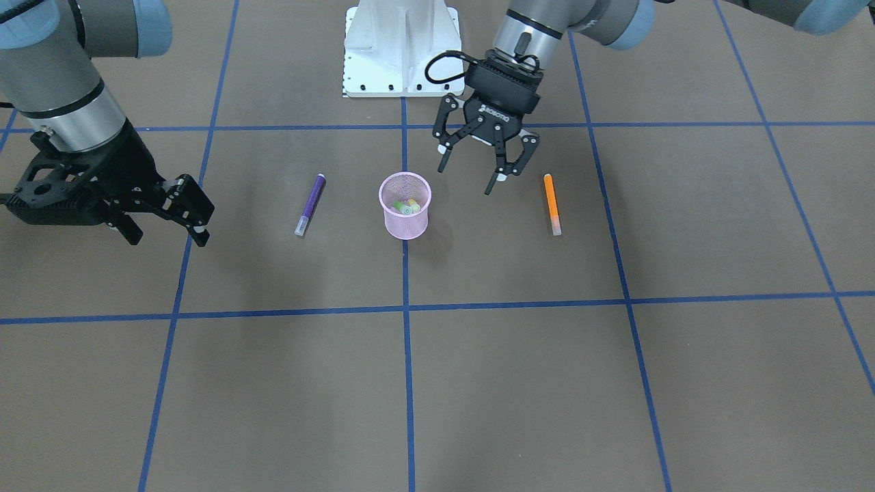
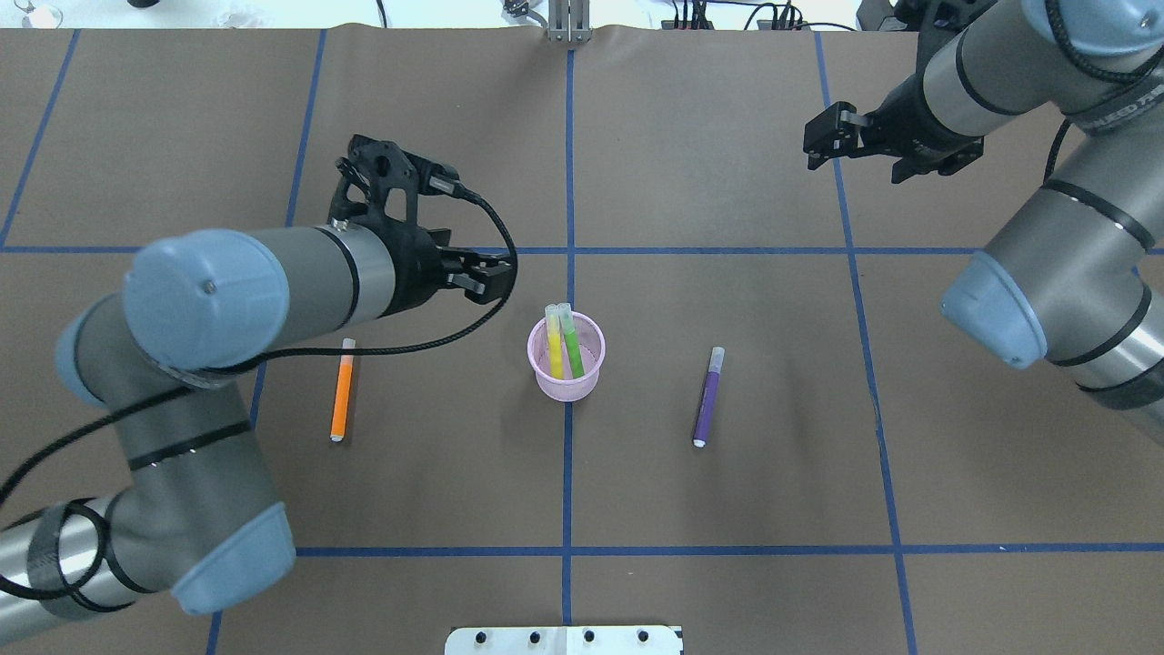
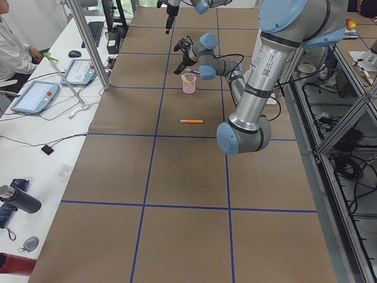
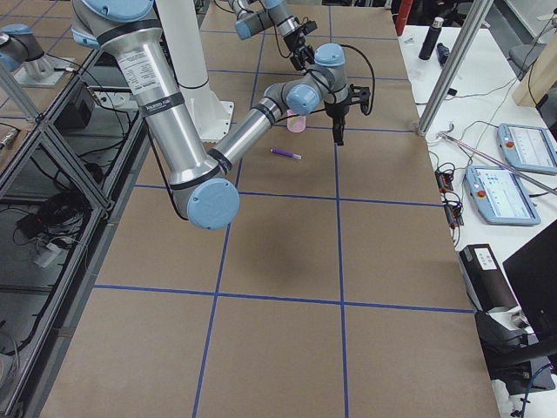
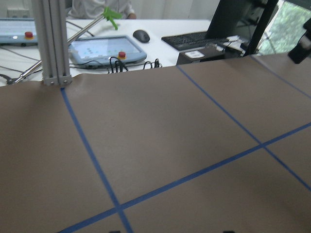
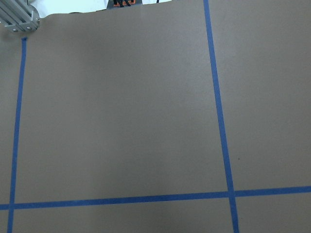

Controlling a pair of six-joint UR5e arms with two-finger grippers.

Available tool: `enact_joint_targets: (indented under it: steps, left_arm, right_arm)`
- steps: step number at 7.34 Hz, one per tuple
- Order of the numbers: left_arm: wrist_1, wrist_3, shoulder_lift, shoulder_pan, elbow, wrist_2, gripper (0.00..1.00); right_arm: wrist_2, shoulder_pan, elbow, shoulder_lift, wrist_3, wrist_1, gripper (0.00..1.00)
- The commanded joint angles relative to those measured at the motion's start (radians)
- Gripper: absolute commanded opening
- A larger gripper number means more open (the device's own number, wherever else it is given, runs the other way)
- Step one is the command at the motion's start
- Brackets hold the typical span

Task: Collect pens into pen holder
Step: 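Raise the left gripper away while the right gripper moves toward the purple pen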

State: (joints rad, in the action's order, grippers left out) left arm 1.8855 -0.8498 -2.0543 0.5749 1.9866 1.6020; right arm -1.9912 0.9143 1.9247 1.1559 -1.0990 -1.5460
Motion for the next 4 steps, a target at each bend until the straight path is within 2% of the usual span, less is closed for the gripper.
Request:
enact_joint_targets:
  steps: [1, 2, 3, 4]
  left_arm:
    - [-0.263, 0.096, 0.029, 0.187, 0.044, 0.275, 0.99]
    - [-0.369, 0.256, 0.037, 0.291, 0.044, 0.368, 0.99]
    - [-0.406, 0.344, 0.054, 0.371, 0.049, 0.445, 0.99]
    - [-0.405, 0.356, 0.087, 0.385, 0.073, 0.450, 1.00]
  right_arm:
    - [0.101, -0.121, 0.016, 0.014, -0.161, 0.000, 0.98]
    - [0.144, -0.174, 0.016, 0.015, -0.203, -0.002, 0.98]
    - [0.197, -0.234, 0.011, 0.027, -0.250, -0.002, 0.98]
    - [0.268, -0.299, 0.005, 0.033, -0.289, -0.002, 0.97]
